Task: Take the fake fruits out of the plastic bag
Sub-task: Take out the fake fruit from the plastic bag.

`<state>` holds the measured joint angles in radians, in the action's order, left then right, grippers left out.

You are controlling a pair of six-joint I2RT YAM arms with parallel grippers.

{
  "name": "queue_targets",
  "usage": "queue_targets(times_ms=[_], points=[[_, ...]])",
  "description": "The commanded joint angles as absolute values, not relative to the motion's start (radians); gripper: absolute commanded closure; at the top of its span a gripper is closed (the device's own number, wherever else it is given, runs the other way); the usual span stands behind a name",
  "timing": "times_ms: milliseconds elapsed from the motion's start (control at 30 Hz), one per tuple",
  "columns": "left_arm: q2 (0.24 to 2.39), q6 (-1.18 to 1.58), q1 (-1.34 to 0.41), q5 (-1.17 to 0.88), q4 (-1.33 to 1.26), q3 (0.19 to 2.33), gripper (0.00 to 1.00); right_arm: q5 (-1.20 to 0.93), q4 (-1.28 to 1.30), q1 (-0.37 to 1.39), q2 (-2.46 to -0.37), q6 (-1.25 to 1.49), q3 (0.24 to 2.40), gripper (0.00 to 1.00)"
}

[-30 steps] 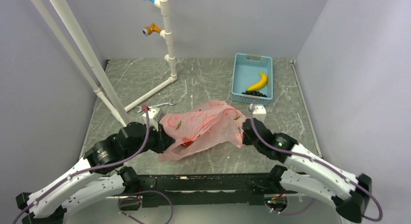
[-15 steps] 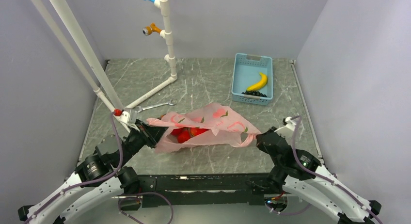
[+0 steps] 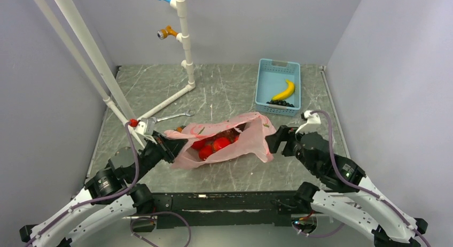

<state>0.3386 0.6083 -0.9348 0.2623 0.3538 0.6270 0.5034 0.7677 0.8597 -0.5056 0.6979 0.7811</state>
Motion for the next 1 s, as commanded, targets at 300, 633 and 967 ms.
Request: queue_targets(times_ms=[300, 633, 967], points=[[0.330, 0.660, -0.933, 0.276, 0.368, 0.664, 1.00, -0.177, 0.297, 0.884, -0.758, 0.359, 0.945, 0.71], [0.334, 0.671, -0.934, 0.291, 0.408, 0.688, 1.00, 0.333, -0.061, 1.249, -0.881, 0.389, 0.660, 0.85], [0.357, 0.689, -0.934, 0.268, 0.399, 0.699, 1.00, 0.602, -0.265, 1.146, -1.129, 0.475, 0.685, 0.73]])
